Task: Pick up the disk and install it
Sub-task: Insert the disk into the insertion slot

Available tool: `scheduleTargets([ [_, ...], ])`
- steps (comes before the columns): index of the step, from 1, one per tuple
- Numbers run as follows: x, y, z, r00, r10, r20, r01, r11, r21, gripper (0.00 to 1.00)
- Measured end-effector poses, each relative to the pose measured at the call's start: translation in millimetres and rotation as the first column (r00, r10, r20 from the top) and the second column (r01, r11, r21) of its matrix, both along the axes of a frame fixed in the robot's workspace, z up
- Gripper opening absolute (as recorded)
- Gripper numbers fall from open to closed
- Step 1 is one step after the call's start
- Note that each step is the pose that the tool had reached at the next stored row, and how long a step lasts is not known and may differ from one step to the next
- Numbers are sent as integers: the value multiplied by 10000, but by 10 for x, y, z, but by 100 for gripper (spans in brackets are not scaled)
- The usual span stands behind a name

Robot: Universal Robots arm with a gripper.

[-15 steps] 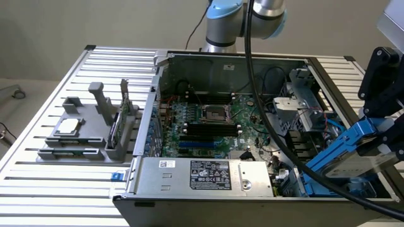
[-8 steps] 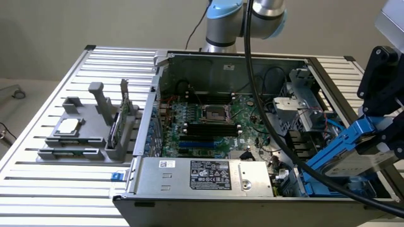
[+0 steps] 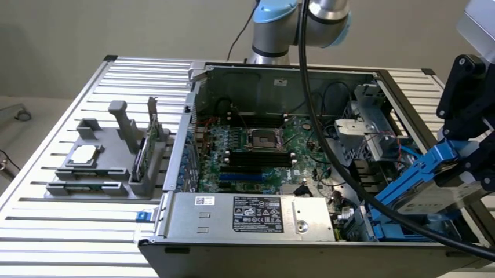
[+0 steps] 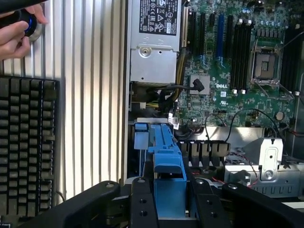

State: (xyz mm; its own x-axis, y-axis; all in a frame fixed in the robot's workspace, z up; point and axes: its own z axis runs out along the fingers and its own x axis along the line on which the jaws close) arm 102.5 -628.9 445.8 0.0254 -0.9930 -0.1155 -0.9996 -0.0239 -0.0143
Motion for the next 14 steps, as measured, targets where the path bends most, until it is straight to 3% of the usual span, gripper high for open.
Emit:
scheduleTargets([
  [14, 2, 43, -58, 9998, -203, 0, 203, 9998, 1, 33],
])
